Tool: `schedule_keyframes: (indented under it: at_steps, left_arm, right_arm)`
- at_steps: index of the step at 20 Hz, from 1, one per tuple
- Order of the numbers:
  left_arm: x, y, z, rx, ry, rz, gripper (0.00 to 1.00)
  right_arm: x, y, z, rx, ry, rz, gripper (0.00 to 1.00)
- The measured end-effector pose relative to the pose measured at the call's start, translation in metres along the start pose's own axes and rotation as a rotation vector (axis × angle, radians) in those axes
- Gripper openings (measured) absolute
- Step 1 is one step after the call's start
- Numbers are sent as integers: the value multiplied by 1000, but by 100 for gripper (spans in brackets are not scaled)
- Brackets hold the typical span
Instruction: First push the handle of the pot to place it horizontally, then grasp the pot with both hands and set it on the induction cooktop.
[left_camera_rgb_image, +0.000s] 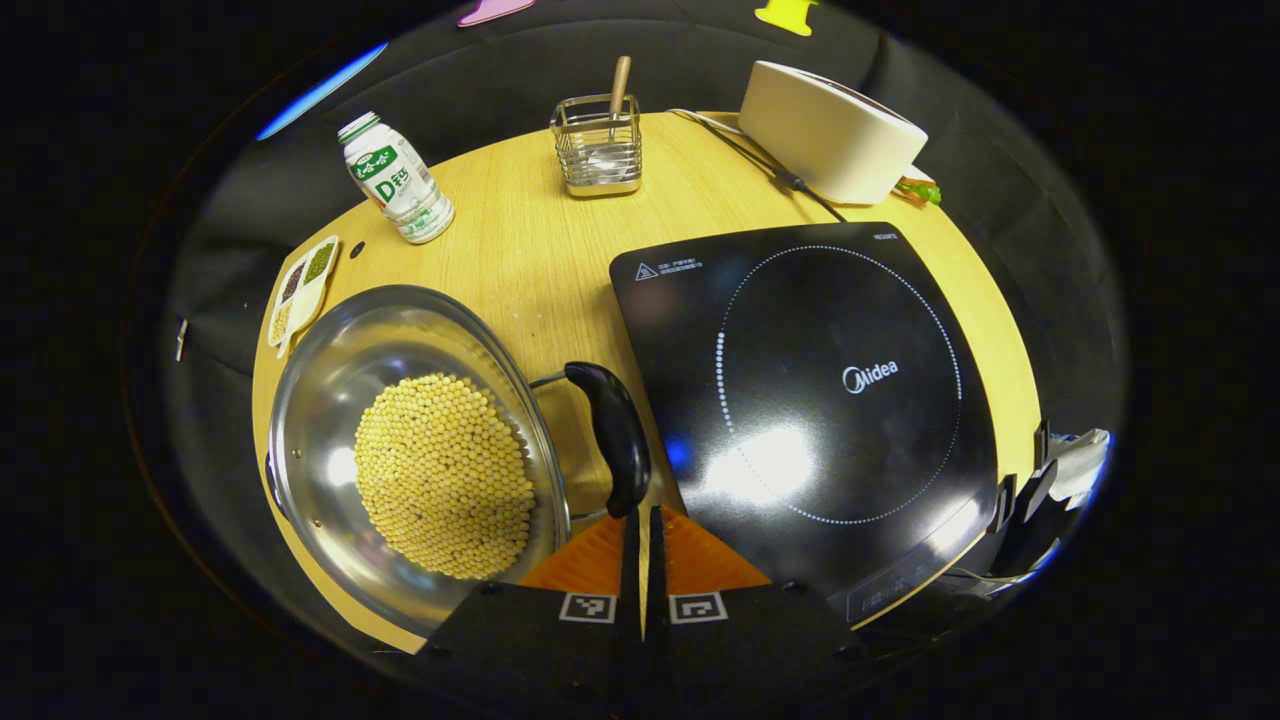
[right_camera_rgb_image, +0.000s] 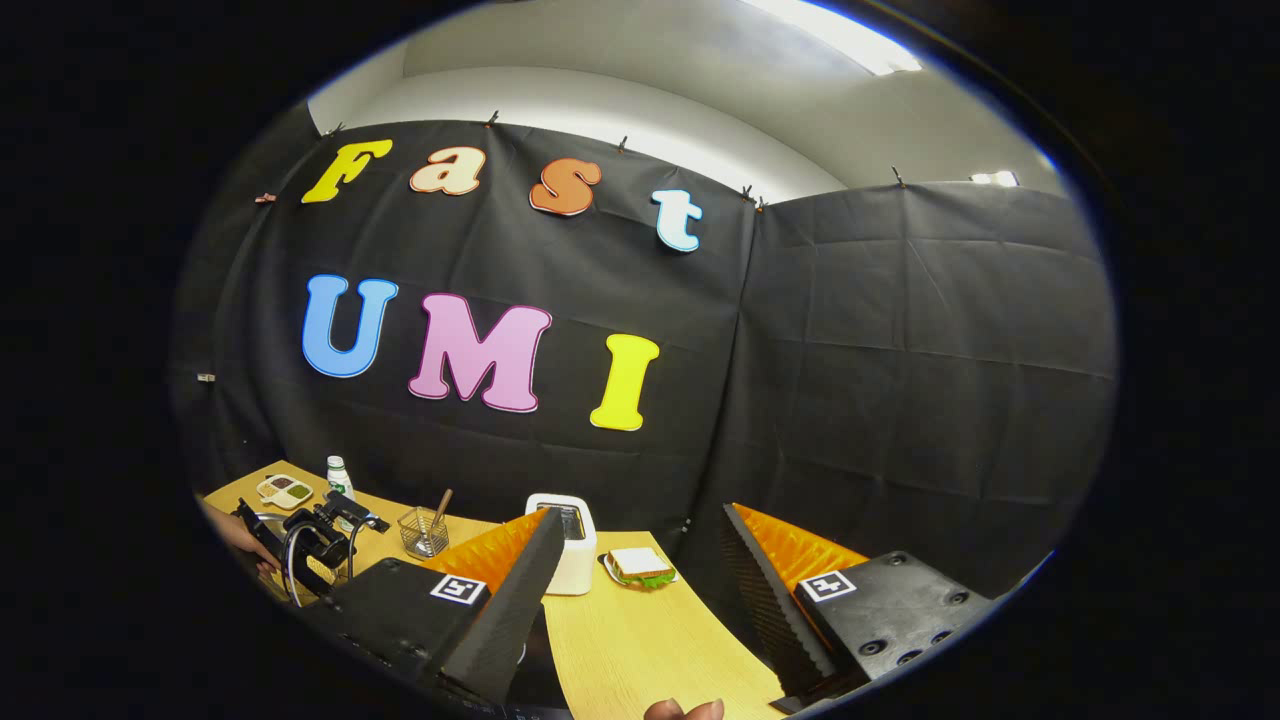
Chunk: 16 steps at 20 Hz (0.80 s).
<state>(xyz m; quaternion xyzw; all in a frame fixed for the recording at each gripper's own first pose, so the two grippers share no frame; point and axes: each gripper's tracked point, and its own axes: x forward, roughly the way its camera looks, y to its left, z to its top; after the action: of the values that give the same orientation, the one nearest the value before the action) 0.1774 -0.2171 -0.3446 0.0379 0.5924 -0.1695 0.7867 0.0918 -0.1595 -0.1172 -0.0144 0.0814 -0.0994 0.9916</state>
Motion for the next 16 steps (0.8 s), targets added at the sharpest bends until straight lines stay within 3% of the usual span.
schedule_keyframes:
  at_steps: [7,13,15,16]
  left_arm:
    - [-49,-10,-14,65,-157,-28,5]
    - [-107,19,-36,94,-346,-5,7]
    - [-125,32,-46,63,-411,-12,17]
    - [-133,43,-48,42,-445,-6,39]
  right_arm:
    - [-4,27,3,47,9,45,98]
    - [-27,77,13,56,4,128,98]
    - [-37,100,15,58,6,169,98]
    - [-42,111,15,53,7,187,98]
